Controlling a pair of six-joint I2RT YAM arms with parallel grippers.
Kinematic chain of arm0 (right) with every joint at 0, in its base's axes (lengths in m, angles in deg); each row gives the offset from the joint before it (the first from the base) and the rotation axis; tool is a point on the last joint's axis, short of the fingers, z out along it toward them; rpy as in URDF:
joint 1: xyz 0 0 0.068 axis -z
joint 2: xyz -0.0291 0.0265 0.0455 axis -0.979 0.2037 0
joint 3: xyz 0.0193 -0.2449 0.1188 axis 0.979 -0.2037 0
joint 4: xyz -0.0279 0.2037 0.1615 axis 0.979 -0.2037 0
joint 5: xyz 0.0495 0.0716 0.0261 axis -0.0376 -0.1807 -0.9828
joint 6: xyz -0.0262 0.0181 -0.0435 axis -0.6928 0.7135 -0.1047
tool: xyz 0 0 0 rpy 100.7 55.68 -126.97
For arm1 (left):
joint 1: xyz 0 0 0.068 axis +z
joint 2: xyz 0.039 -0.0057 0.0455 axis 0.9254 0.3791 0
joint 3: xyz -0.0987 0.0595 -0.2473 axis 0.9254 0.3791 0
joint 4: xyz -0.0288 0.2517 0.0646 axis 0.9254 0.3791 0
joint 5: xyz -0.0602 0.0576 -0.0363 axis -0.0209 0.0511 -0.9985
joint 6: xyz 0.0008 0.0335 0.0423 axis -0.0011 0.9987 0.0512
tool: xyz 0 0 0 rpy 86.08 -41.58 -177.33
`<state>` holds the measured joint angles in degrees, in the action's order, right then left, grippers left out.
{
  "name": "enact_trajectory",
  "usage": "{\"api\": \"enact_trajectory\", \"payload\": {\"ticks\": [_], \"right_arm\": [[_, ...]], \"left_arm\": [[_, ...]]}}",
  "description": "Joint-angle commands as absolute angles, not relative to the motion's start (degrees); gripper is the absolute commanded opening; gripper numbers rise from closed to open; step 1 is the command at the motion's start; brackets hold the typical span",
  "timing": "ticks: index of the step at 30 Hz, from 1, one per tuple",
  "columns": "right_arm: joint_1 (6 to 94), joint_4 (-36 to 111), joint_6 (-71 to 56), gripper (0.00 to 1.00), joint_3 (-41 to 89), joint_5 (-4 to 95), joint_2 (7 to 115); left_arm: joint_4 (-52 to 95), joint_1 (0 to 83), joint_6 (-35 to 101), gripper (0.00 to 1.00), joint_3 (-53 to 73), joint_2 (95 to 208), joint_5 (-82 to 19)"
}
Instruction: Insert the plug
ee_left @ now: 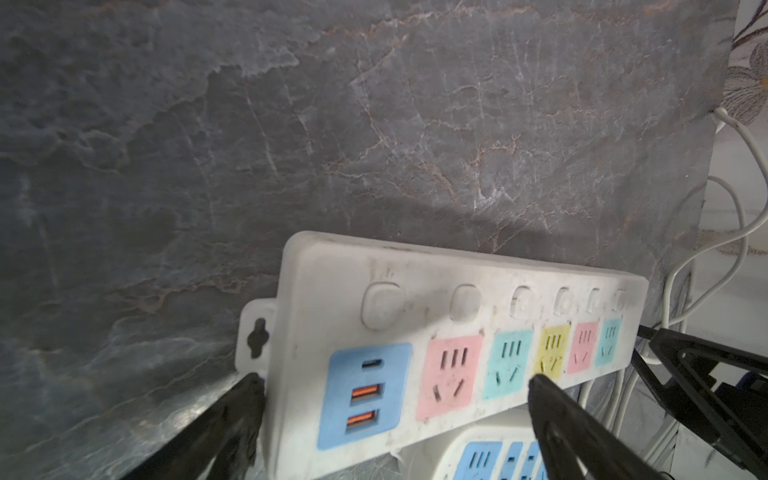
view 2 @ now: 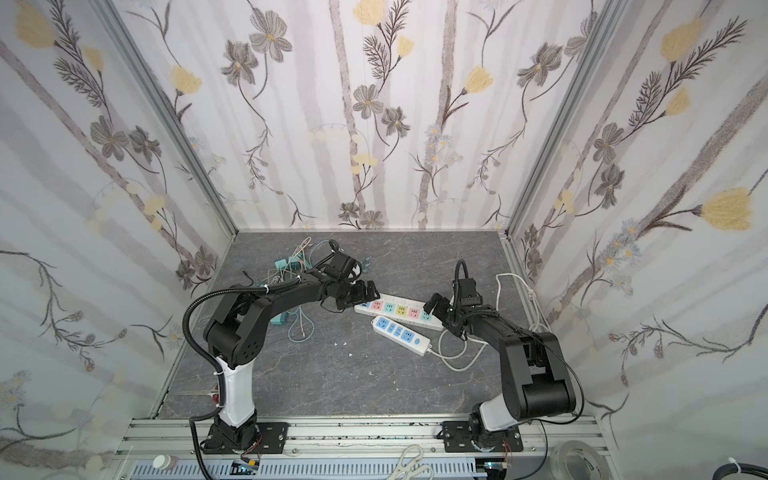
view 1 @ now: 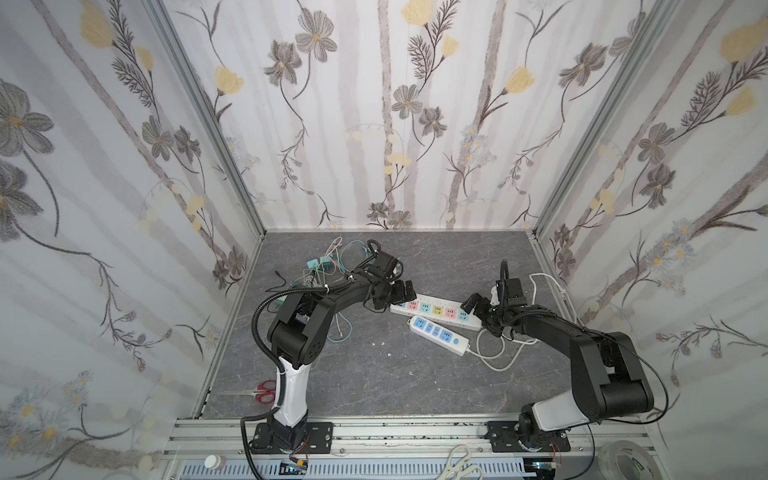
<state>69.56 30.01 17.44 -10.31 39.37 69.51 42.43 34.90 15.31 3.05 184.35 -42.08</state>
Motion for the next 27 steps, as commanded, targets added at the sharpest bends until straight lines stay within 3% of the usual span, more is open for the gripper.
{"api": "enact_trajectory", "payload": {"ticks": [1,10,15,27], "right_arm": [[68.86,33.43,14.76,0.99,-7.15,34.80,72.67],[66.70,28.88,11.16,0.99,4.21,32.12,80.89],[64.80,25.37,9.66,0.99,9.35,32.24,83.76],[60.56,26.98,16.30,0.99,7.24,37.66,82.44]], "left_arm": [[41.49,34.79,14.77,1.00,2.54,184.54,-43.80],[41.50,34.21,14.39,1.00,3.17,183.84,-44.61],[44.10,34.15,14.64,1.00,6.02,180.83,-37.12],[47.03,35.11,16.40,1.00,9.17,178.79,-33.15]]}}
